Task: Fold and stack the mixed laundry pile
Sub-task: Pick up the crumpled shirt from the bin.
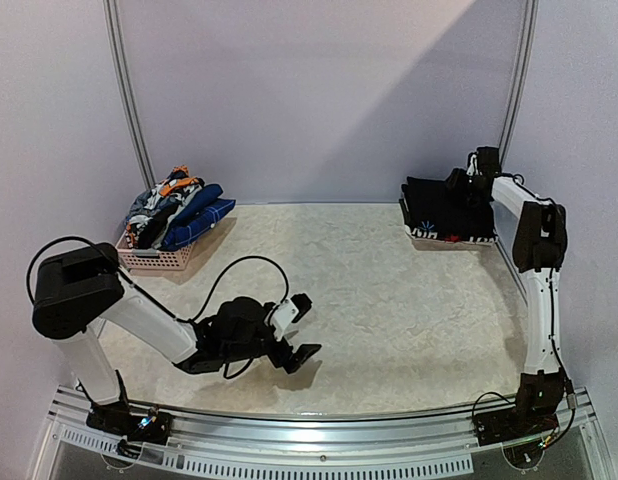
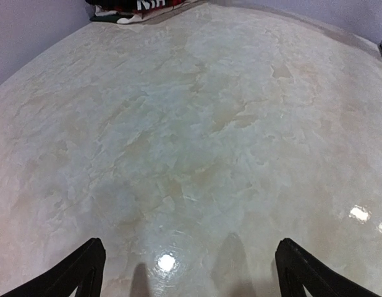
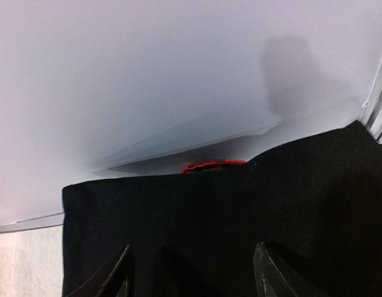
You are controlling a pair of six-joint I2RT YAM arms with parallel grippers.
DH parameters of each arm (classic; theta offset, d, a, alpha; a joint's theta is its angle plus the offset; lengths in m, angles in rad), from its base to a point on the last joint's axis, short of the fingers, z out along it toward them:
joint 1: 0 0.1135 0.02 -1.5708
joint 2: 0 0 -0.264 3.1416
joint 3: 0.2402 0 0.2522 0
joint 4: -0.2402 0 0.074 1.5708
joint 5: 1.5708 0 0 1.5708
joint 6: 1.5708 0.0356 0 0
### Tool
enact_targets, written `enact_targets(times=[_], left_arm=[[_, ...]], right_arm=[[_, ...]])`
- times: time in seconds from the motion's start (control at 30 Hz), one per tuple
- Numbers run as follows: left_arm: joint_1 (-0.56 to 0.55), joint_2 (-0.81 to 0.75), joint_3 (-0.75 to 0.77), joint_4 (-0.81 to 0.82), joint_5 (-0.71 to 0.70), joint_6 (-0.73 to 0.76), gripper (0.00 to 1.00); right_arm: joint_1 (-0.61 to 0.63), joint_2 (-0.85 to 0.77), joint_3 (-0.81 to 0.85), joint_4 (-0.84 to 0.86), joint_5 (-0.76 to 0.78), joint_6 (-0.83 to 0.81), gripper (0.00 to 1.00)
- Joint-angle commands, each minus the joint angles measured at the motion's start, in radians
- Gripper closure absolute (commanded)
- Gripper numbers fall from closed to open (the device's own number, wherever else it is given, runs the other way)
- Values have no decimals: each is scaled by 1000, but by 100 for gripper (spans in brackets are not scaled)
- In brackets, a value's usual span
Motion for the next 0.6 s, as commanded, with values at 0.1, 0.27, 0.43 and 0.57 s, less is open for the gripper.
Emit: enact_targets(times=[0.1, 0.27, 0.43, 0.57], left_arm=[[14, -134, 1, -129, -120, -8, 2], [16, -241, 32, -281, -238, -18, 2], [19, -380, 112, -484, -356, -37, 0], [39, -446, 164, -579, -423, -30, 0]], right_arm=[[51, -211, -127, 48, 59, -37, 34], [122, -335, -295, 126, 87, -53, 32], [165, -455, -452, 182, 88, -54, 31], [200, -533, -558, 200, 89, -61, 31]])
